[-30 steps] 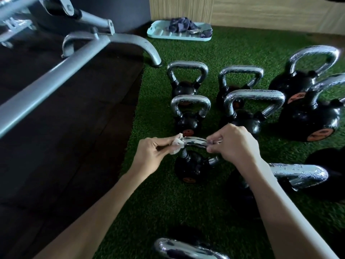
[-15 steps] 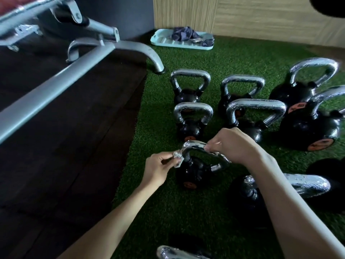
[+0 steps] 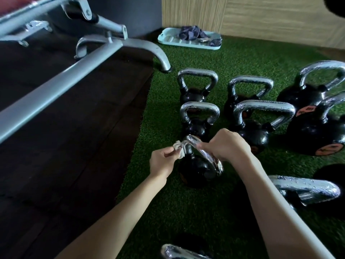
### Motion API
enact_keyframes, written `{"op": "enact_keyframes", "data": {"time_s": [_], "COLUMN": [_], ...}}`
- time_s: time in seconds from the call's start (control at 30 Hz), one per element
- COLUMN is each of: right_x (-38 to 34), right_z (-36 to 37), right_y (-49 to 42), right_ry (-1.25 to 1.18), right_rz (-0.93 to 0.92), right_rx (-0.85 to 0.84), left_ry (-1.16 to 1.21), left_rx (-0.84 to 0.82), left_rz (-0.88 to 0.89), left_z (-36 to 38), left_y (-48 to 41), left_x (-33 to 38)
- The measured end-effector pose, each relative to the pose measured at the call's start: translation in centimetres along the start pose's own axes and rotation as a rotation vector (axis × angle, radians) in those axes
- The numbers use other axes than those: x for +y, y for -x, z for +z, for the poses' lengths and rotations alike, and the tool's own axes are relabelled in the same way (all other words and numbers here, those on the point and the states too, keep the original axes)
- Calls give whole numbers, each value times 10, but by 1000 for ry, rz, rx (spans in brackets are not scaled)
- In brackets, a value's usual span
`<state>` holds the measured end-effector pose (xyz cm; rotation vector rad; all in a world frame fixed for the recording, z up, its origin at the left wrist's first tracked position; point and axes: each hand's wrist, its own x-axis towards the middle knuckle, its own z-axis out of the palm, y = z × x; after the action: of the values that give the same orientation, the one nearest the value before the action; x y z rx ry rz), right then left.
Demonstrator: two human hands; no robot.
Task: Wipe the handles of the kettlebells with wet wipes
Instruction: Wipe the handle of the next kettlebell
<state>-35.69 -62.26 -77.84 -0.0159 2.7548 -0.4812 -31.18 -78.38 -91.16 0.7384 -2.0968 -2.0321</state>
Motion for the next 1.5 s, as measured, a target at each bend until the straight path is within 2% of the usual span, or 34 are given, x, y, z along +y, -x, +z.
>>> {"op": "enact_keyframes", "data": {"time_s": [0.07,0.17,0.23,0.3,0.47,0.83,1.0,1.17,1.33,1.5], "right_x": [4,9,14,16,19,18,24,22,26,25], "right_z": [-11,-26,-27,-24,-20,-12,-9,-9,-16,-21], "right_y": [2,11,11,8,4,2,4,6,5,2], "right_ry": [-15,122,145,67,-109,-309,-375,-395,-277,-235], "right_rz": [-68,-200,-225,-217,-176,-60,-58,-51,-138,-124], "right_rx": [-153,-360,-350,-321,-298,-241,-248,-253,-335,-379], "left_ry": [-14,34,18,-64,-57,34,-21,-124,-303,-335], "left_rx": [65,104,97,115,143,104,-46,19,-45,-93], "left_rz": [22,139,207,262,126,41,234,323,535,613], "left_z": [2,2,1,2,0,10,6,2,5,8], "left_y": [1,8,14,15,6,5,31,21,54,73], "left_x": [1,8,15,19,21,34,26,36,27,22]}}
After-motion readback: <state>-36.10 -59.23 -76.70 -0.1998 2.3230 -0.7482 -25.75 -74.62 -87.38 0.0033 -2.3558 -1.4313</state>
